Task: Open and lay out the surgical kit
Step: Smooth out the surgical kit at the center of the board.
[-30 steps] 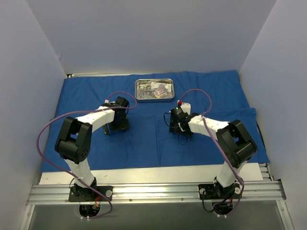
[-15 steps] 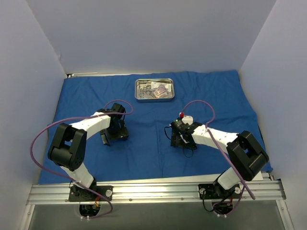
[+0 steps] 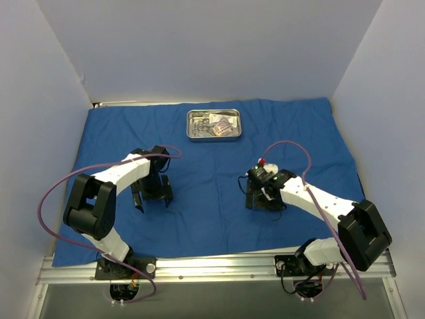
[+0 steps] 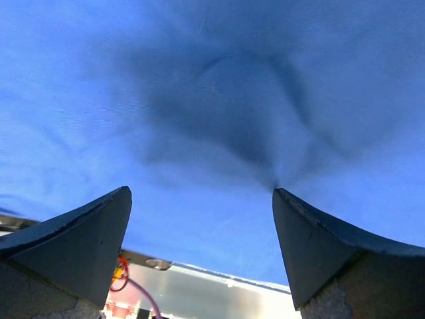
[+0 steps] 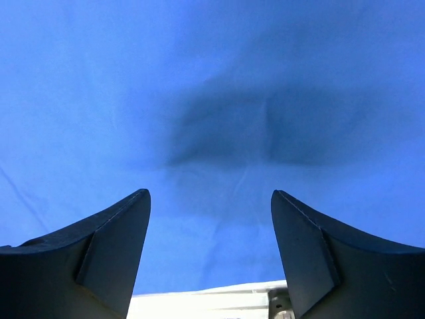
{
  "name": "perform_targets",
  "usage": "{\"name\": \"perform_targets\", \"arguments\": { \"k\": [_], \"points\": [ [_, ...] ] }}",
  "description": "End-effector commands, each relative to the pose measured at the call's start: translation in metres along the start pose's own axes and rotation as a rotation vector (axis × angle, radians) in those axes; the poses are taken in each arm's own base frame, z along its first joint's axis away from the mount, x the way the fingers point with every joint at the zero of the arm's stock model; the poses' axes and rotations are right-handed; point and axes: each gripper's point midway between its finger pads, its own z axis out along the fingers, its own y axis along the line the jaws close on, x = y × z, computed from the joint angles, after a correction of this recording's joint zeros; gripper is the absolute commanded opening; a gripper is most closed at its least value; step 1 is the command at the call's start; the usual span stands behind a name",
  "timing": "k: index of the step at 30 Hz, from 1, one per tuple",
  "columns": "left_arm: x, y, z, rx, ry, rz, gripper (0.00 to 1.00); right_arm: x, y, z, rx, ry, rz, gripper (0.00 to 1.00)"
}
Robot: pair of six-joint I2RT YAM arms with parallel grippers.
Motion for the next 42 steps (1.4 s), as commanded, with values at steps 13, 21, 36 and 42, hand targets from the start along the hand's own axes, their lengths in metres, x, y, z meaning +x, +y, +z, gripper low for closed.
{"name": "perform_targets", "arguments": {
  "k": [13,21,36,42],
  "points": [
    [-0.136,-0.033,-0.058,0.107,-0.293,-0.052,0.97,-0.104,-0.044,0.059,0.127,-0.164,0.191,0.68],
    [-0.166,-0.019,-0.056,0.1,-0.318,-0.092,0.97,-0.043,-0.054,0.076,0.157,-0.001,0.197,0.67],
    [-0.225,0.022,-0.045,0.072,-0.332,-0.21,0.97,0.027,-0.041,0.041,0.153,0.12,0.229,0.63],
    [-0.232,0.031,-0.032,0.05,-0.314,-0.226,0.97,0.043,-0.052,0.031,0.157,0.137,0.259,0.64]
  ]
}}
